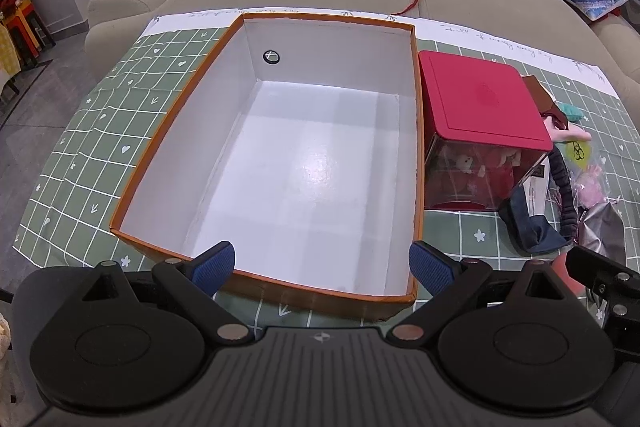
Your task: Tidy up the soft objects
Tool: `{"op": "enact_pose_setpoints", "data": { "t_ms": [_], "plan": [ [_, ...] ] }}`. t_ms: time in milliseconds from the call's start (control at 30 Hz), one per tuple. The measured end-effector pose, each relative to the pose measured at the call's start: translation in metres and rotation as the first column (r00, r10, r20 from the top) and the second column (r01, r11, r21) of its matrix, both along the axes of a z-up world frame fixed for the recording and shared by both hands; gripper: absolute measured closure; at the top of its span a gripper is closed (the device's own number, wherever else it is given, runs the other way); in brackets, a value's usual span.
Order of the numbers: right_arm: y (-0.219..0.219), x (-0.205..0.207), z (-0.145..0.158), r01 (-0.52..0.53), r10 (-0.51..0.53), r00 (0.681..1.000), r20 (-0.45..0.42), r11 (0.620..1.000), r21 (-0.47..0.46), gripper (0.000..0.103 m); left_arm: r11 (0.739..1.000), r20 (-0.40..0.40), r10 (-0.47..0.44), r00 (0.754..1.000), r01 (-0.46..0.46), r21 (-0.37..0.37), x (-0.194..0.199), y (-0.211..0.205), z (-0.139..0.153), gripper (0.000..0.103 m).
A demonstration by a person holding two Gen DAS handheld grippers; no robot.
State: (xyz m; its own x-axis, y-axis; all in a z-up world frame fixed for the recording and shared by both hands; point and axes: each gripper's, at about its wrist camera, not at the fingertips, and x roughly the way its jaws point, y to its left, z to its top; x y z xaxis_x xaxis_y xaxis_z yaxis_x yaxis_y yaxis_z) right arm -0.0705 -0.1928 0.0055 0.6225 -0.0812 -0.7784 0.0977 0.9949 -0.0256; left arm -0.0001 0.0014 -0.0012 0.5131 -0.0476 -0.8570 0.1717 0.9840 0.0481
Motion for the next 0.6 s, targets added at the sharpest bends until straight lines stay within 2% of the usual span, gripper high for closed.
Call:
{"op": "enact_pose_setpoints", "data": {
  "t_ms": [600],
  "plan": [
    [0.0006, 0.0003, -0.0016, -0.004, 0.004, 1.0, -0.01, 1.0, -0.003, 0.003, 1.0, 0.005, -0.002, 1.0, 0.002, 0.003, 0.0009, 0.0003, -0.0009, 0.0]
  ]
}}
